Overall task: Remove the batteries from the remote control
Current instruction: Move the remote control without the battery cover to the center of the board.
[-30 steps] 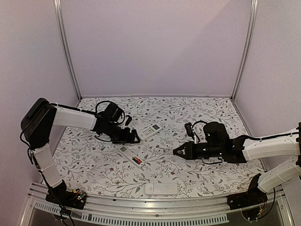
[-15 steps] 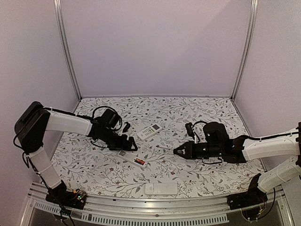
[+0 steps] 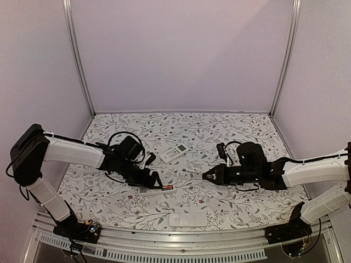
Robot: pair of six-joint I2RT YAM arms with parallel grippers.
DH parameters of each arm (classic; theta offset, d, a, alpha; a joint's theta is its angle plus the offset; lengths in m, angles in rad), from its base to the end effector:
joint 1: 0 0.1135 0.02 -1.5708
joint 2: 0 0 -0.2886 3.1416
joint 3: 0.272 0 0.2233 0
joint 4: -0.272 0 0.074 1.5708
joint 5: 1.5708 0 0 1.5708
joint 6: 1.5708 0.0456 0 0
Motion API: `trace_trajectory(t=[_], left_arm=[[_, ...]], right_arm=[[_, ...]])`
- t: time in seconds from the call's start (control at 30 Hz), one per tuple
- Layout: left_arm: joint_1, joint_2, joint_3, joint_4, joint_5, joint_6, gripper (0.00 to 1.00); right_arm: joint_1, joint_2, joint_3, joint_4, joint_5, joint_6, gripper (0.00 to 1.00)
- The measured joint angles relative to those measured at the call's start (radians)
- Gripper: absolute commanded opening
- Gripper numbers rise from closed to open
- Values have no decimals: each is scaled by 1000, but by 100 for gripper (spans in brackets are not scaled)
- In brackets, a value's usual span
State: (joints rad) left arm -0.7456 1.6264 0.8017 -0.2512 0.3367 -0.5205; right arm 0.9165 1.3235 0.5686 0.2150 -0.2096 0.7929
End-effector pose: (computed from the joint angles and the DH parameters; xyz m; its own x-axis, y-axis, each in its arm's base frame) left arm 0.1967 -0.2022 0.1814 -0.9367 0.2261 -0.2675 0.3340 0.8061 -0.4884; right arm 0.1439 0.2032 0.2287 -0.8498 0.0370 -0.5258 -0.3980 0.6090 0.6861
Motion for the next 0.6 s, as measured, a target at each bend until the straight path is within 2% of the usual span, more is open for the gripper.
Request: trace_trajectory(t=[0.23,0.4,0.47,0.6], left_arm=[[-101,-37,-8,-37,-23,28,92],[-163,-46,-3,-91,-127,58,92],[-181,-46,4,-114,-176,66,89],[-216,-44,28,-155,-271,87,75]], right_arm=[[0,-1,0,-2,17,1,0],[0,0,0,-5,18,2,0],[0,-1,0,-7,19,2,0],[0,0,0,-9,22,2,0]])
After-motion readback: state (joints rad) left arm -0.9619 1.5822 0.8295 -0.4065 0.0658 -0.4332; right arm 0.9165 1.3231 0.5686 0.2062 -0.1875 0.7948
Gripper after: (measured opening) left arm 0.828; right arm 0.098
